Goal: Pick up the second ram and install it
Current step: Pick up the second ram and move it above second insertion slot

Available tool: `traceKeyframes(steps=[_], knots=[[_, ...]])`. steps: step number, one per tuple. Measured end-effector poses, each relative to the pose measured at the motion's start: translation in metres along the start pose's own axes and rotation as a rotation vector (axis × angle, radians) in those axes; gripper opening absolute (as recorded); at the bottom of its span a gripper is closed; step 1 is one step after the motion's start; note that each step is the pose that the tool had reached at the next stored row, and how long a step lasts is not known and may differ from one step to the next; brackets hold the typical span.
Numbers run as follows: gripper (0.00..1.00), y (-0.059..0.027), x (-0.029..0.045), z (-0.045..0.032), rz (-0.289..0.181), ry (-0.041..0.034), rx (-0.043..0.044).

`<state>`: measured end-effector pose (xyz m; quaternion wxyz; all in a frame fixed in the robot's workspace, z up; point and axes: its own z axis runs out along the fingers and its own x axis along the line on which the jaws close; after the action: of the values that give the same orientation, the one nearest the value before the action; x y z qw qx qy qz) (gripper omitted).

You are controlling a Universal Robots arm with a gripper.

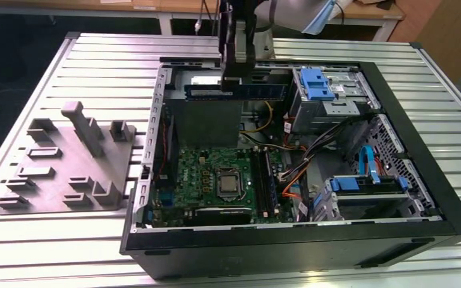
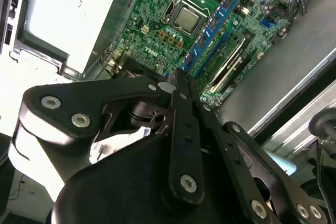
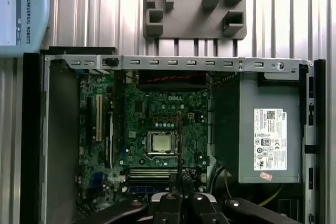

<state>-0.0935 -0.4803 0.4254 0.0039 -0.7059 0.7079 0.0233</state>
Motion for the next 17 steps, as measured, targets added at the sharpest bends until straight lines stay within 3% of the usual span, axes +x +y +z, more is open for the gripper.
traceKeyframes(steps=[17], knots=[[0.11, -0.0027, 0.0016, 0.0297, 0.0, -0.0002, -0.0001]])
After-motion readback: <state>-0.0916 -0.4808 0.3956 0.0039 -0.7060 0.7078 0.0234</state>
